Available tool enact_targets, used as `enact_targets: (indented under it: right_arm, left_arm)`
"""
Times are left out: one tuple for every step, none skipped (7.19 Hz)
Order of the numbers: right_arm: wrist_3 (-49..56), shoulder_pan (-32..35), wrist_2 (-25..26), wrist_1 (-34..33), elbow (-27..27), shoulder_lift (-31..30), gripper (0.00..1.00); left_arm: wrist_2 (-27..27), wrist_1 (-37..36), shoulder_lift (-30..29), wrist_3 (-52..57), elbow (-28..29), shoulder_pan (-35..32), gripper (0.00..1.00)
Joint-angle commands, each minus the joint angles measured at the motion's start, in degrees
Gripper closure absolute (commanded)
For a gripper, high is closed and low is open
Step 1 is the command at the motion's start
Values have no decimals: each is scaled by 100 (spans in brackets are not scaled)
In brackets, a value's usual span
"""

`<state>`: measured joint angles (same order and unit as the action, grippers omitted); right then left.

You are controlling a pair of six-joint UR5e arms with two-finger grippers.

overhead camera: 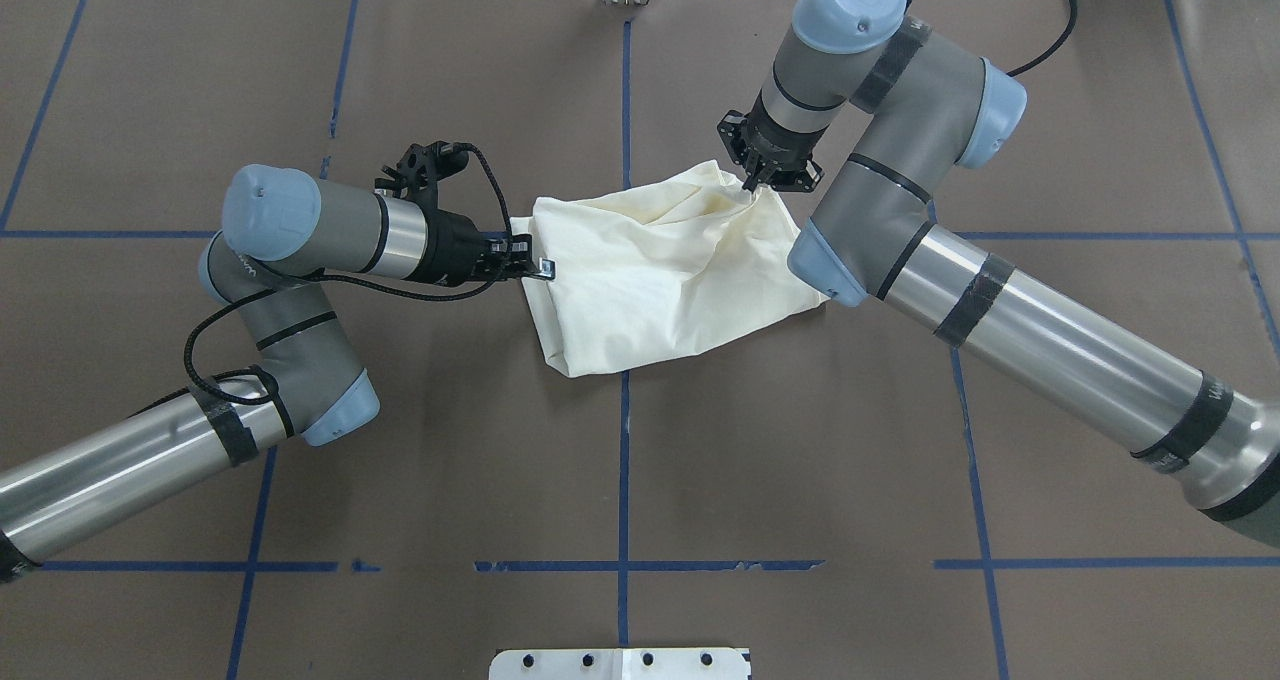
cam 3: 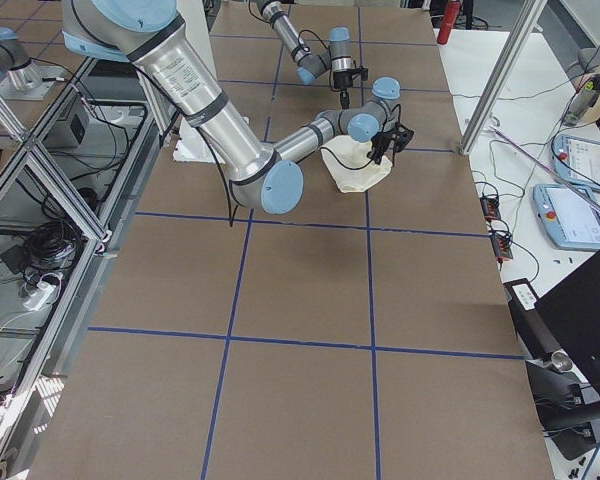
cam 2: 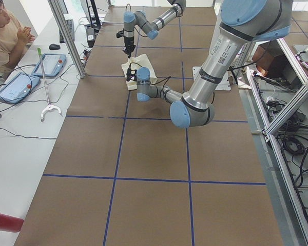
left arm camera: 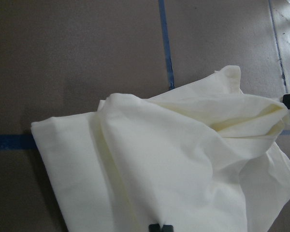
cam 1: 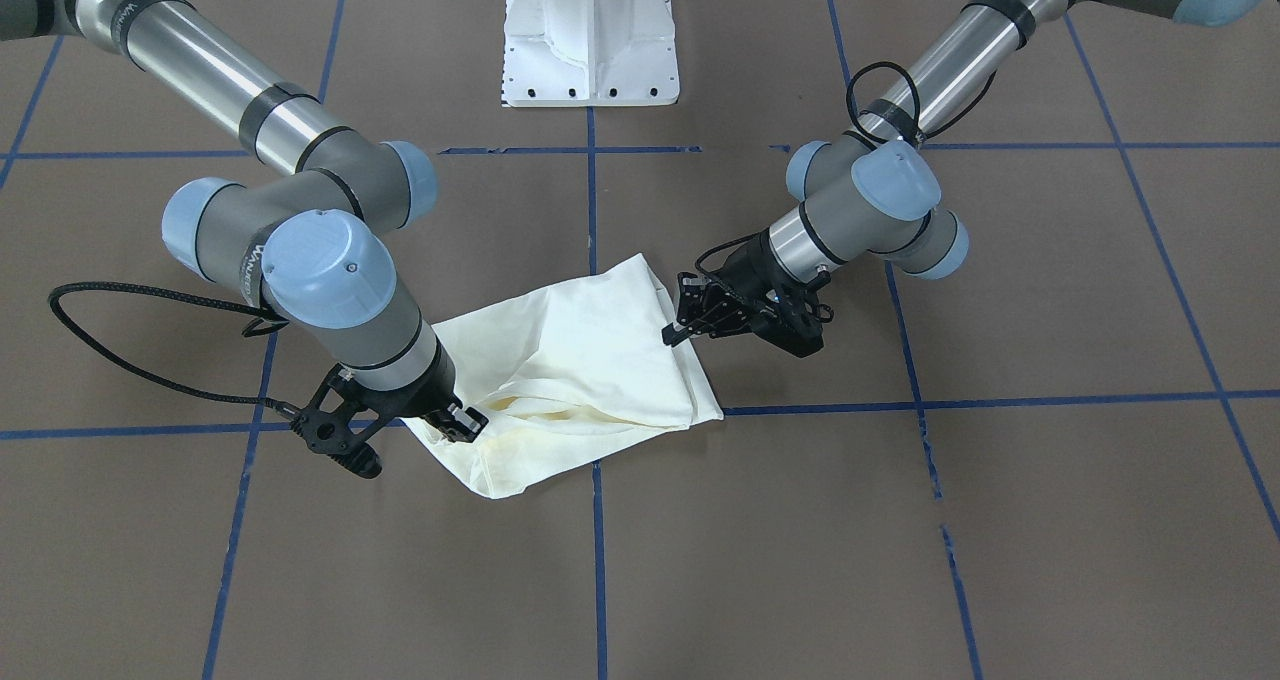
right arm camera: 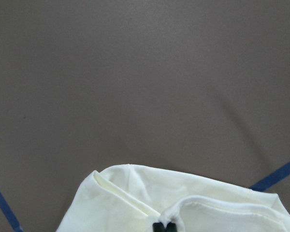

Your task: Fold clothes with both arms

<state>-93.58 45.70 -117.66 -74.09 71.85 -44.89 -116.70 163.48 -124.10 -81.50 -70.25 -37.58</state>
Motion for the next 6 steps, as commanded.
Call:
enact_targets:
  right_arm:
    - [7, -9, 7, 0, -22, 24, 100]
    - [7, -9, 7, 0, -83, 68, 100]
    - [15, -26, 24, 0, -275, 181, 100]
    - [15, -52, 42, 61, -494, 339, 100]
    - [15, -70, 59, 296, -653, 341, 100]
    - [15, -70, 59, 325, -690, 341, 100]
  left_arm:
    - [-1, 0, 367, 2, -558, -21, 100]
    - [33, 17, 447, 11, -560, -12, 100]
    - [51, 9, 457, 2, -542, 22, 100]
    - [60, -44, 448, 19, -499, 49, 100]
    - [60, -44, 448, 20, -411, 58, 100]
    - [60, -44, 439, 20, -341, 58, 100]
